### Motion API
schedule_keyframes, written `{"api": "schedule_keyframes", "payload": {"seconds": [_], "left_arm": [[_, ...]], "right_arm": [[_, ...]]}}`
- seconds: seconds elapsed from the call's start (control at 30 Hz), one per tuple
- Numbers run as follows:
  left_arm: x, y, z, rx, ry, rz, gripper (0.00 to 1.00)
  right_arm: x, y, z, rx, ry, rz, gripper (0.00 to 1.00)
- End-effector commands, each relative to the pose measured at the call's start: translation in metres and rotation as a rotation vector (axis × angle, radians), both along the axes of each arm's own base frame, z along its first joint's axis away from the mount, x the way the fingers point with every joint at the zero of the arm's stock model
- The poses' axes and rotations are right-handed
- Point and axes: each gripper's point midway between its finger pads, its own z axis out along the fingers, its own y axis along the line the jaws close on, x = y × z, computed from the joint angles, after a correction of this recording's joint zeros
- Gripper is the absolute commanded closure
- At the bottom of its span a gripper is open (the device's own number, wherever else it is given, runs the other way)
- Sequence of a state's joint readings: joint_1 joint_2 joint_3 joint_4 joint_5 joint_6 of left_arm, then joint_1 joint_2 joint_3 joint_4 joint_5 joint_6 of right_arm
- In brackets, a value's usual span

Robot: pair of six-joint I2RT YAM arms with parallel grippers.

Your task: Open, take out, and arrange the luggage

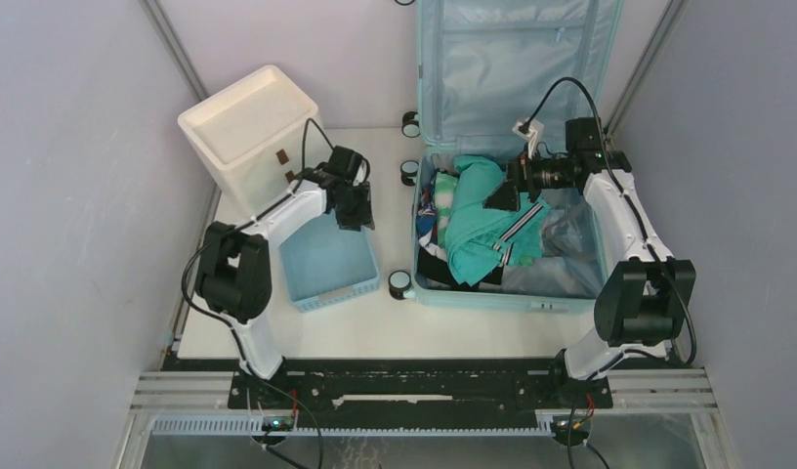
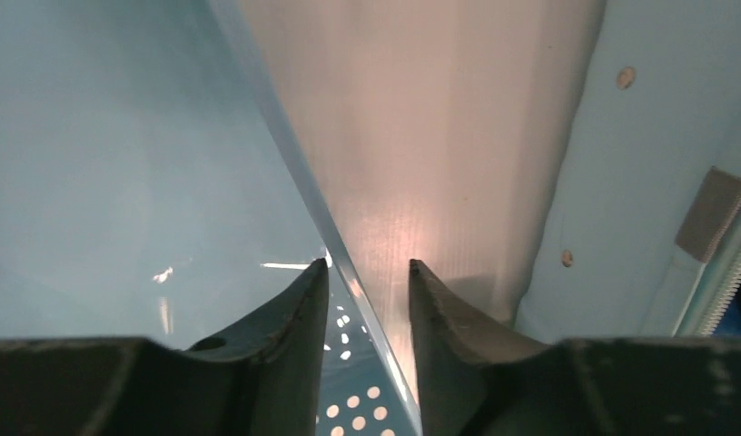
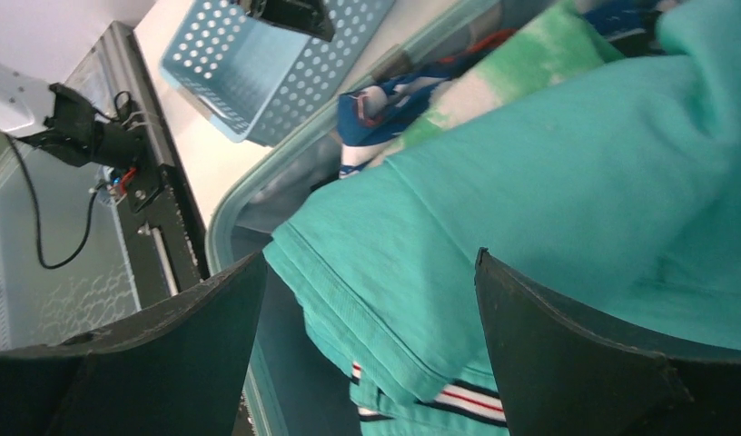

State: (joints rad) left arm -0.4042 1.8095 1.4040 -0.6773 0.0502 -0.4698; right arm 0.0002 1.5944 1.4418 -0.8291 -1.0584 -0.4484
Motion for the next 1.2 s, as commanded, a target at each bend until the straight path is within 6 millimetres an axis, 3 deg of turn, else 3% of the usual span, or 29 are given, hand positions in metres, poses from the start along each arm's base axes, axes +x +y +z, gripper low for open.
{"api": "schedule_keyframes", "payload": {"seconds": [0.0,0.1,0.17,0.33,0.43,0.6,0.83,0.97,1.17], "left_arm": [[0.008,-0.013,0.02,-0.012,-0.055,-0.086,0.52],[0.01,-0.008,0.027,0.005,-0.09,-0.071,0.41],[0.011,-0.004,0.037,0.009,-0.126,-0.066,0.4],[0.013,0.0,0.077,-0.013,-0.258,-0.065,0.39],[0.012,0.0,0.107,-0.053,-0.365,-0.064,0.39],[0.009,-0.008,0.15,-0.19,-0.53,-0.049,0.39],[0.012,-0.047,0.19,-0.624,-0.618,-0.014,0.32],[0.014,-0.072,0.197,-0.791,-0.554,-0.026,0.32],[0.015,-0.105,0.193,-0.84,-0.487,-0.084,0.32]], "right_arm": [[0.016,-0.024,0.034,-0.049,-0.118,-0.099,0.07],[0.027,-0.04,0.035,-0.07,-0.097,-0.193,0.06],[0.035,-0.049,0.03,-0.105,-0.08,-0.258,0.01],[0.049,-0.054,0.006,-0.137,0.003,-0.353,0.0],[0.054,-0.047,-0.004,-0.131,0.043,-0.376,0.01],[0.049,-0.017,-0.021,-0.092,0.138,-0.337,0.05],[0.039,0.011,-0.028,-0.105,0.155,-0.286,0.13],[0.034,0.025,-0.022,-0.08,0.152,-0.247,0.34],[0.029,0.035,-0.012,-0.041,0.139,-0.209,0.68]]}}
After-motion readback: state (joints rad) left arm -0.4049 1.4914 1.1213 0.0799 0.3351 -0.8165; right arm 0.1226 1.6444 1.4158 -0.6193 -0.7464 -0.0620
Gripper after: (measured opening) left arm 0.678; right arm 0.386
